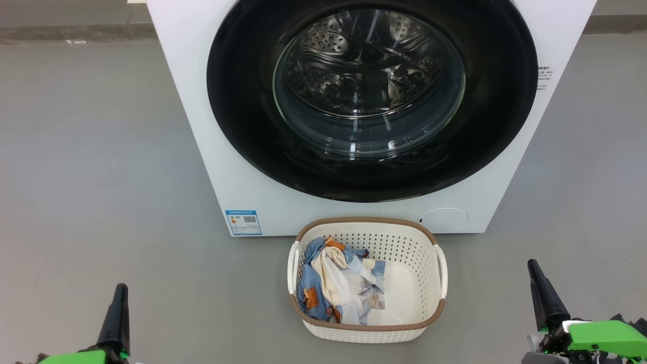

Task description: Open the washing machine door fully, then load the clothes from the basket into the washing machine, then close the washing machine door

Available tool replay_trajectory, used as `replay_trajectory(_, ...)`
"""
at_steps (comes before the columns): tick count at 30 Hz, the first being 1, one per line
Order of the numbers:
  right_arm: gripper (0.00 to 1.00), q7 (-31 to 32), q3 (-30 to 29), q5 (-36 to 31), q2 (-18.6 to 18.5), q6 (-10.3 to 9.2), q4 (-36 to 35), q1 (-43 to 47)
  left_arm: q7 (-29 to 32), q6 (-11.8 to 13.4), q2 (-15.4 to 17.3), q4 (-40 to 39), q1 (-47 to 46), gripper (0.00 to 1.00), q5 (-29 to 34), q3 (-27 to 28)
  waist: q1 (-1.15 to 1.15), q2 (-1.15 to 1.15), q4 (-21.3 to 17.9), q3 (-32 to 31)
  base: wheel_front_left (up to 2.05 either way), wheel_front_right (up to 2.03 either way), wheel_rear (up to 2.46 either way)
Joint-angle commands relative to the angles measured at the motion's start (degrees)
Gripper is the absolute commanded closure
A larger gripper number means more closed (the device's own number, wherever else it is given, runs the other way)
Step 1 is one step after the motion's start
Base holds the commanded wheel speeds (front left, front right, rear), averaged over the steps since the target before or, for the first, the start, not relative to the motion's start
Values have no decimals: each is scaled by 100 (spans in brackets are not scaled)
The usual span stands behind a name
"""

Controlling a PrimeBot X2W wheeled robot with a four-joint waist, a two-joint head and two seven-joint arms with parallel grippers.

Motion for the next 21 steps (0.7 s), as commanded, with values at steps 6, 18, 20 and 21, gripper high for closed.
replay_trajectory(6, 100, 26, 90, -46, -6, -5, -136, -248, 48, -23, 66, -101, -235, 100, 102, 190, 0, 0, 0, 0, 0, 0, 0)
replay_trajectory(18, 100, 34, 80, -54, 1, -5, -136, -249, 58, -23, 57, -100, -236, 100, 113, 202, 0, 0, 0, 0, 0, 0, 0)
replay_trajectory(20, 100, 35, 79, -55, 2, -5, -135, -249, 59, -23, 56, -100, -236, 100, 114, 204, 0, 0, 0, 0, 0, 0, 0)
replay_trajectory(21, 100, 36, 78, -56, 3, -5, -135, -249, 60, -23, 55, -100, -236, 100, 115, 205, 0, 0, 0, 0, 0, 0, 0)
